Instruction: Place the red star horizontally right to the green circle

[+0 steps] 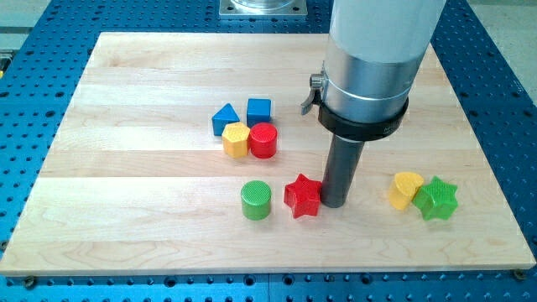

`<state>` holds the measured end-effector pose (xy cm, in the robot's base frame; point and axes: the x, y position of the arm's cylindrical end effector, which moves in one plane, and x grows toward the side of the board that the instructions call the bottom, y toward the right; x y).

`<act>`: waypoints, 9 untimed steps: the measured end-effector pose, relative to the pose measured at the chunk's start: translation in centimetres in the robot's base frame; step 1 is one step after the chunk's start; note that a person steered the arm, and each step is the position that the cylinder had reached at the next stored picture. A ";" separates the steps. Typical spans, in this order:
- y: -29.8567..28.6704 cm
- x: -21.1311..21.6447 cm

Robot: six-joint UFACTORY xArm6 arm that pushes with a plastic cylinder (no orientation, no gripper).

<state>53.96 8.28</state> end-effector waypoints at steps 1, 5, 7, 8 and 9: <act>-0.1 0.1; -11.8 -4.4; -14.1 1.1; -10.3 3.5; -10.4 2.2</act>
<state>56.11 -2.10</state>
